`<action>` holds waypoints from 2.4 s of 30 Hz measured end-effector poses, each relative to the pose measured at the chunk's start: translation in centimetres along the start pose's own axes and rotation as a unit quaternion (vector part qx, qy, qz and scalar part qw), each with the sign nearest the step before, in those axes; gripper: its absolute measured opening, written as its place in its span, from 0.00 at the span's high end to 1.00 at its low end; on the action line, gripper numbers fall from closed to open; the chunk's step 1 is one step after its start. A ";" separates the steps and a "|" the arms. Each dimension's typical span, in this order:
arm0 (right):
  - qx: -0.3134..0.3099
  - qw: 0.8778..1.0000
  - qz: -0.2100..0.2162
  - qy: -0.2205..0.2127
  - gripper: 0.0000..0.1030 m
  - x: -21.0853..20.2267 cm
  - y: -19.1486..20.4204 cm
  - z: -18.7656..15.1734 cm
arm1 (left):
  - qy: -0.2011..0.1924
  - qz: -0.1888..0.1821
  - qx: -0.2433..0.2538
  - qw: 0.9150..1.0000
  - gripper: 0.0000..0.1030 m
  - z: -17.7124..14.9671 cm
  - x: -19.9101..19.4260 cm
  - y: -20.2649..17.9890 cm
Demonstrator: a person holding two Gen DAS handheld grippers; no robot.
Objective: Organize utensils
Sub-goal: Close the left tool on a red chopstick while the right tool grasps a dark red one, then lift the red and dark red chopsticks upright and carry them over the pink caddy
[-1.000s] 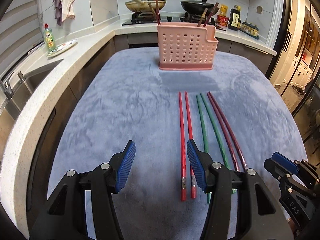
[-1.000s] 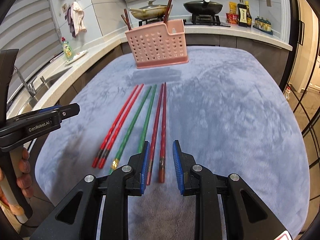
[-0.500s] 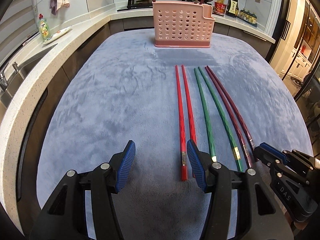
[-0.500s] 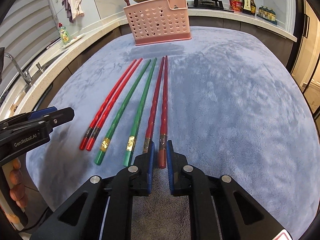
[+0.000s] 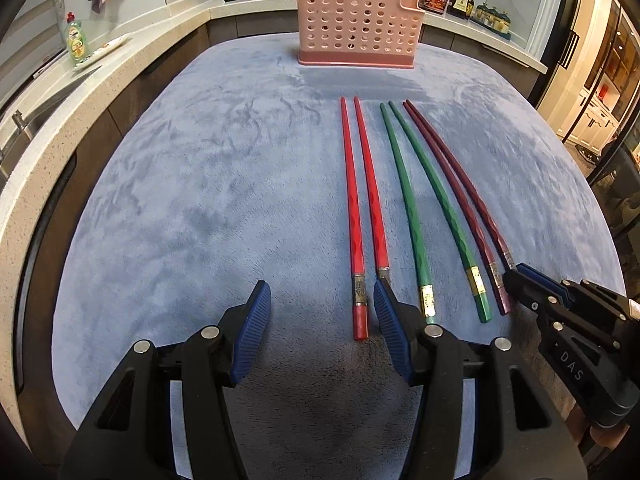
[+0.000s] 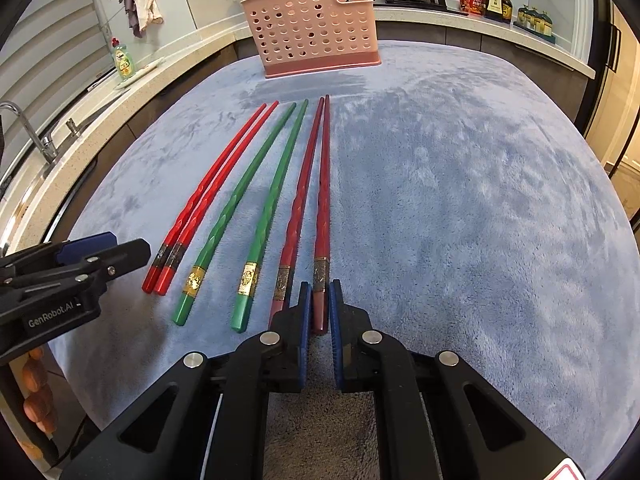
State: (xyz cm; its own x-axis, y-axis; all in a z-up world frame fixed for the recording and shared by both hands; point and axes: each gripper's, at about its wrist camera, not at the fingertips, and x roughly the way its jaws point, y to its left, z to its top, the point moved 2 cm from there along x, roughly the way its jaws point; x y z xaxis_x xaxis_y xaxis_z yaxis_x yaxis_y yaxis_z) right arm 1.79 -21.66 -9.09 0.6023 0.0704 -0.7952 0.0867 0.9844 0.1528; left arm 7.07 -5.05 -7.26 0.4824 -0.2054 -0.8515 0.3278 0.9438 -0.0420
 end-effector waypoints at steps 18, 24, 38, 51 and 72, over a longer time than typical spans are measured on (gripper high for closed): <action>0.001 1.000 0.001 -0.001 0.92 0.0 -0.1 -0.1 | 0.014 0.010 0.007 1.000 0.55 -0.4 1.7 -0.4; 0.001 1.000 0.001 0.000 0.92 0.0 -0.1 -0.1 | 0.012 0.010 0.011 1.000 0.73 -0.3 1.7 -0.6; 0.004 1.000 0.002 -0.005 0.92 -0.5 -0.1 0.2 | 0.009 -0.011 0.009 1.000 0.93 0.0 0.9 -0.6; 0.014 0.997 0.004 -0.079 0.92 -5.7 0.0 4.7 | -0.032 -0.021 0.002 0.999 0.93 3.2 -3.7 -0.8; 0.033 0.977 0.017 -0.210 0.93 -13.1 -1.7 17.7 | -0.145 -0.034 -0.014 0.989 0.93 16.6 -10.1 0.7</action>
State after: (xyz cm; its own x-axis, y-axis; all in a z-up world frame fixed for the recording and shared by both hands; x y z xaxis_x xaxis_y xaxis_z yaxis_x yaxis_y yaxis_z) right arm 7.82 -27.11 11.42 0.8769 0.0174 -0.4803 0.1034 0.9691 0.2239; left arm 15.92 -6.58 9.99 0.6747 -0.3305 -0.6600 0.3466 0.9313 -0.1120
